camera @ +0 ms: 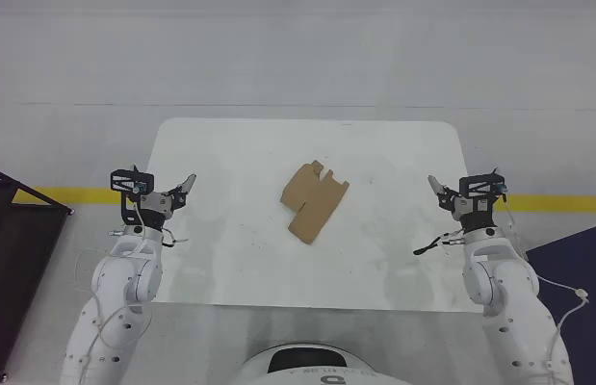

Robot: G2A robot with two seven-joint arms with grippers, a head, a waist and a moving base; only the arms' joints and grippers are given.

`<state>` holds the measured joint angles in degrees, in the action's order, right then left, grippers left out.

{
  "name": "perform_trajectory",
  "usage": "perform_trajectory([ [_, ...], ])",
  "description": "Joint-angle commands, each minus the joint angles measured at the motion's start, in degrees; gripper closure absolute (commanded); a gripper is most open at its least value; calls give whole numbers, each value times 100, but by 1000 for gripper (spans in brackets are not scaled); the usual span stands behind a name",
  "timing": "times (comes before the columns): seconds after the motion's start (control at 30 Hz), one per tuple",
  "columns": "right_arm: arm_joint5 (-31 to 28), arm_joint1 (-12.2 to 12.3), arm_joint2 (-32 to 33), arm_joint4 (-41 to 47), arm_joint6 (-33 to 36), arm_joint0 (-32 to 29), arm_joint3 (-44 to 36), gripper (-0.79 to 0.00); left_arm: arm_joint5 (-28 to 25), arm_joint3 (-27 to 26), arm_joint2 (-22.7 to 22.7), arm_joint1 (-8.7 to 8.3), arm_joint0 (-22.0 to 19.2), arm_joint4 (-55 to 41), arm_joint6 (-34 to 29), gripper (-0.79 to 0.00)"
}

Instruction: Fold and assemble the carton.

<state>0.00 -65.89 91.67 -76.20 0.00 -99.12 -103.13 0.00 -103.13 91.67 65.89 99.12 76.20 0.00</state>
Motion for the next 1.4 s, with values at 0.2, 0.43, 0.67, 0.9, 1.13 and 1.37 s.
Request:
perform_trajectory([
  [0.2, 0, 0, 0, 0, 0, 0, 0, -785, 0, 0, 0, 0, 0, 0, 0, -785],
  [0.43, 0, 0, 0, 0, 0, 0, 0, -784, 0, 0, 0, 0, 0, 0, 0, -784],
  [0.67, 0, 0, 0, 0, 0, 0, 0, -785, 0, 0, 0, 0, 0, 0, 0, -784],
  [0.9, 0, 0, 0, 0, 0, 0, 0, -784, 0, 0, 0, 0, 0, 0, 0, -784],
  [1.13, 0, 0, 0, 0, 0, 0, 0, -785, -367, -188, -203, 15, -536, -29, -203, -785],
  [1.37, 0, 0, 0, 0, 0, 0, 0, -785, -1627, -107, -797, 22, -1266, -425, -1196, -785],
])
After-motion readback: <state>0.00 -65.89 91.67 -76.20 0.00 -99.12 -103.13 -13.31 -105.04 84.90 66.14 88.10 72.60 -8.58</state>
